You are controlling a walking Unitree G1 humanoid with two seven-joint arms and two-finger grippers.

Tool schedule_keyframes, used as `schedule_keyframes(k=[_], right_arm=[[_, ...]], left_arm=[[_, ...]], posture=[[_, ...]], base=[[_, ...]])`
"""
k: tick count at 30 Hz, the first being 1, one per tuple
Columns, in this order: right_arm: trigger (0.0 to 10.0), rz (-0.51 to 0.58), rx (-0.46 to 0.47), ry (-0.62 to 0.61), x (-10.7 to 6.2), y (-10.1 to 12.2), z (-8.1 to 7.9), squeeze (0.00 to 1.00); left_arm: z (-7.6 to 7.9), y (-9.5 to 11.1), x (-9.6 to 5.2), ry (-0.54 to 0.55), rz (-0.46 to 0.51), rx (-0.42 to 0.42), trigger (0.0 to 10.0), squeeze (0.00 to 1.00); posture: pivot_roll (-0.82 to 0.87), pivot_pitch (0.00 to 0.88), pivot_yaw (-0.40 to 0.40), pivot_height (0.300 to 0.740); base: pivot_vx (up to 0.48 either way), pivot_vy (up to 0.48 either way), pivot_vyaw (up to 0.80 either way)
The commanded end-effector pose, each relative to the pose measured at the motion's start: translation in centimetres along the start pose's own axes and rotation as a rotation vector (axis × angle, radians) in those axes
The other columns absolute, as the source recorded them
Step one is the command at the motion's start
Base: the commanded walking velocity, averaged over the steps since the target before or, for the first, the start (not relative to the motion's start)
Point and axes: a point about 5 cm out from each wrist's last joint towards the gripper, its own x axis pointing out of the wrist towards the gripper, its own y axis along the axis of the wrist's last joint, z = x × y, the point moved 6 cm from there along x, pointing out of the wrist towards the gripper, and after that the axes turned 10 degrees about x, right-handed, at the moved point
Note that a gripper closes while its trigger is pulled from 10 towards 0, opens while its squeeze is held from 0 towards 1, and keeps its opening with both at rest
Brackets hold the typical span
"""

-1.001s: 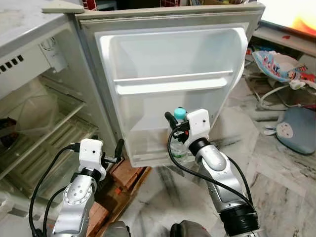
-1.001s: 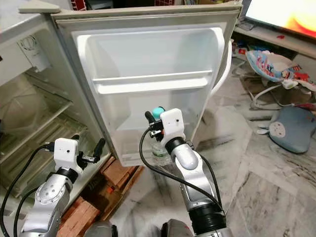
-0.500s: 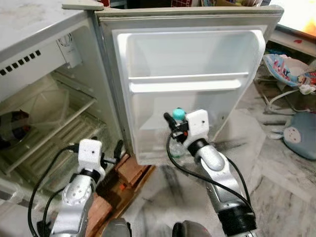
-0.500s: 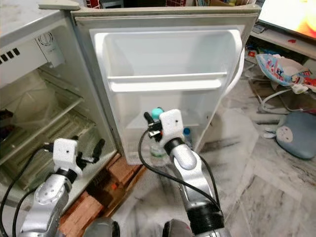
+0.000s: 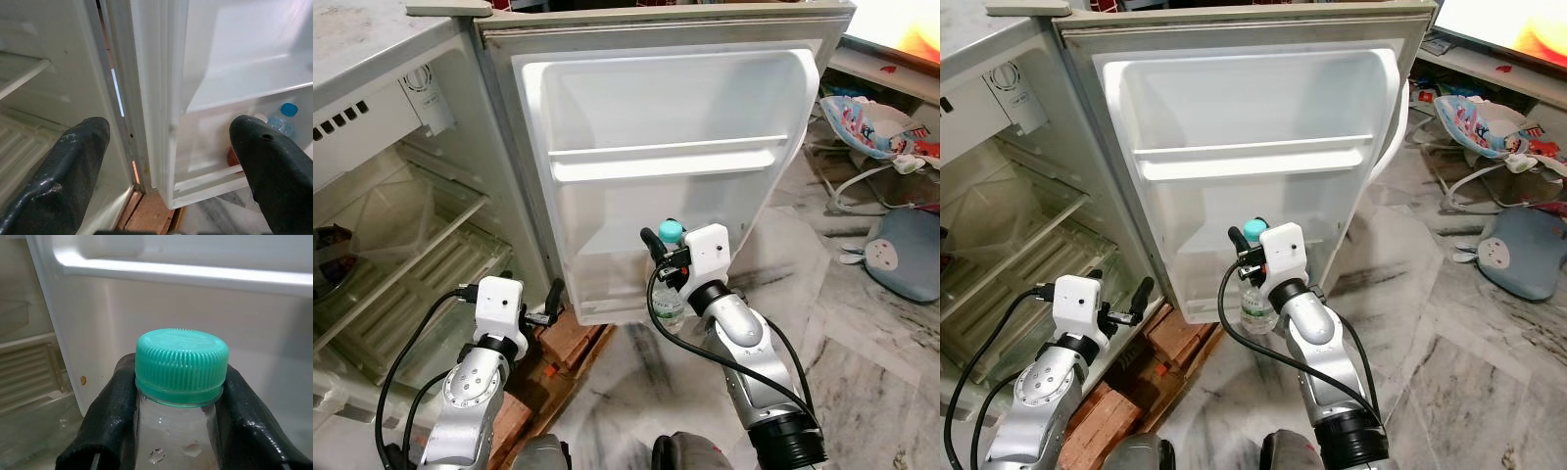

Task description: Restocking fridge

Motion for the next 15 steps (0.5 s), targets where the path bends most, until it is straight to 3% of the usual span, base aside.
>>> schedule_keyframes(k=[1, 8, 15], right_arm=[[10.0, 0.020, 0.001, 0.016, 0.29, 0.50, -0.20, 0.00], [10.0, 0.025, -0.013, 0.003, 0.31, 0.60, 0.38, 0.00], [10.0, 0.026, -0.016, 0.018, 0.28, 0.53, -0.07, 0.00]], left_arm=[[-0.10, 0.17, -0.09, 0.009, 0.004, 0.005, 10.0, 0.00], [0.03, 0.25, 0.03, 0.001, 0.009, -0.002, 10.0, 0.00], [0.05, 0.26, 0.05, 0.003, 0.010, 0.002, 10.0, 0.00]], posture=[[0.11, 0.094, -0.010, 0.740], [0.10, 0.091, -0.012, 0.740], [0.10, 0.091, -0.017, 0.740]], base=[[0.000, 0.000, 0.00], [0.000, 0.000, 0.00], [0.000, 0.000, 0.00]])
